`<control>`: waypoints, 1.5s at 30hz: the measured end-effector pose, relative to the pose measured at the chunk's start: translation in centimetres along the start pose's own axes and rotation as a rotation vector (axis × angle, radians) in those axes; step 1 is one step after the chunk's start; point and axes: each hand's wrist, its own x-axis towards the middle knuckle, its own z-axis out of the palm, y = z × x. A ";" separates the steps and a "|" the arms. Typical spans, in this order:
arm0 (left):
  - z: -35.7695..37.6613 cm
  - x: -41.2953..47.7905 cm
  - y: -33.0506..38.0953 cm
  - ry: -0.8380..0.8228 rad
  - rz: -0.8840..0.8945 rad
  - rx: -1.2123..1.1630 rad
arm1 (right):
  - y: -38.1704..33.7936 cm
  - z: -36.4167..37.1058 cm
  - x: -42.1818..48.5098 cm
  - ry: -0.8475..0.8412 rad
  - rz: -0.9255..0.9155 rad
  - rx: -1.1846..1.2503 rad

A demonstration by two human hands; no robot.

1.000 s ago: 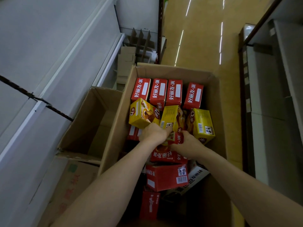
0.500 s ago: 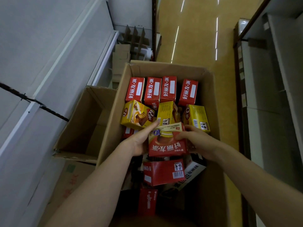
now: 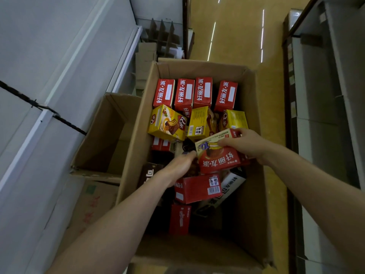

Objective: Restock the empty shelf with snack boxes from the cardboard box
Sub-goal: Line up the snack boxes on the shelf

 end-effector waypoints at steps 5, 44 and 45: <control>1.0 -2.7 -1.9 -0.052 0.256 0.971 | 1.1 -0.3 -1.0 0.037 -0.010 0.072; 14.1 -19.0 14.1 -0.358 0.364 -0.467 | 4.4 -14.4 -31.3 0.246 -0.429 0.308; 15.5 -19.9 14.4 -0.397 0.370 -0.461 | 5.3 -15.1 -32.7 0.289 -0.450 0.339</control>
